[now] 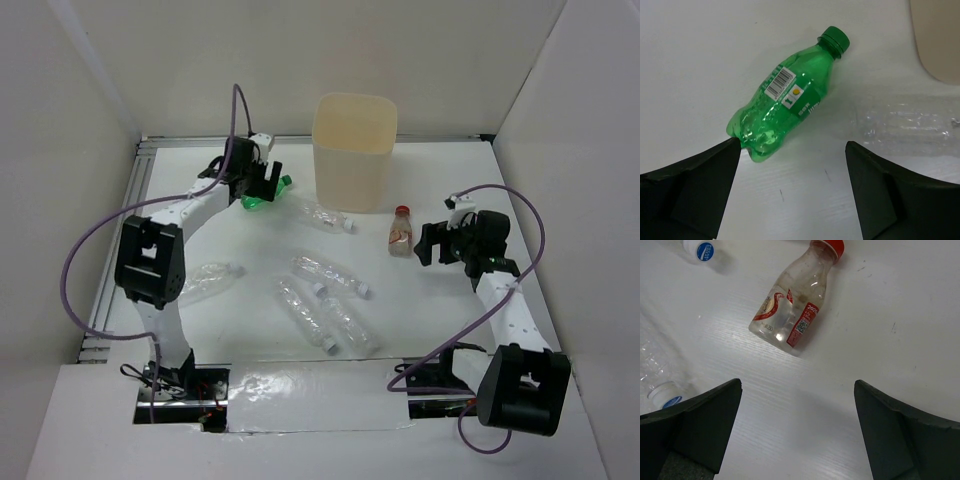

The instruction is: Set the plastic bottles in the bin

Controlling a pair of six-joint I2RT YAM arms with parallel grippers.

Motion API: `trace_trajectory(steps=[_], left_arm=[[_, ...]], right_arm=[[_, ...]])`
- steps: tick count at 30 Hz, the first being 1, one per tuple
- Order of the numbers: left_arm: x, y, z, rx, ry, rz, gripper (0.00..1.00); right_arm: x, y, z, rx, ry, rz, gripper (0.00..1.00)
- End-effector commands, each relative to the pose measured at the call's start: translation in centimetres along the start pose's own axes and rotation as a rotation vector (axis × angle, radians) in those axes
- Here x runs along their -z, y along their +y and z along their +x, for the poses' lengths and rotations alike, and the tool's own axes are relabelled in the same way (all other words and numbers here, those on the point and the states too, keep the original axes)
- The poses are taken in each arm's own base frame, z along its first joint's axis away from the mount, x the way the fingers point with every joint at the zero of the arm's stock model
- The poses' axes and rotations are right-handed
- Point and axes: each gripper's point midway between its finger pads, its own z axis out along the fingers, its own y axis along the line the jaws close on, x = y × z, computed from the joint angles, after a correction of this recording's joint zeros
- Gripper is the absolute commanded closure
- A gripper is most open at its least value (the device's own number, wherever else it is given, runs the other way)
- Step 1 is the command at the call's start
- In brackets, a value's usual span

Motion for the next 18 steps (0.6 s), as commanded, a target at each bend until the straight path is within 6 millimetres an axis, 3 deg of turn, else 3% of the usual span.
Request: trace_trajectory(steps=[1, 10, 11, 13, 17, 18], left_arm=[[-2.1, 0.6, -0.9, -0.109, 0.005, -0.049, 0.01], [-7.0, 2.1, 2.1, -0.143, 0.089, -0.078, 0.01], [-7.9, 2.1, 3.4, -0.145, 0.119, -0.075, 0.01], [-8.7, 2.2, 4.2, -0.137, 0.138, -0.083, 0.01], [-9.4, 1.6, 5.3, -0.135, 0.161, -0.075, 0.18], [-9.4, 1.0, 5.3, -0.130, 0.159, -0.069, 0.34]], right_arm=[[0.4, -0.2, -1.7, 0.017, -0.022, -0.015, 0.00], [0.2, 0.5, -0.9, 0.027, 0.022, -0.068, 0.00], [0.3, 0.8, -1.2, 0.027, 0.018, -0.084, 0.00], [0.1, 1.0, -1.0, 0.026, 0.029, -0.103, 0.00], [-0.2, 1.4, -1.1, 0.031, 0.028, -0.142, 0.00], [-0.1, 1.6, -1.2, 0.041, 0.024, -0.154, 0.00]])
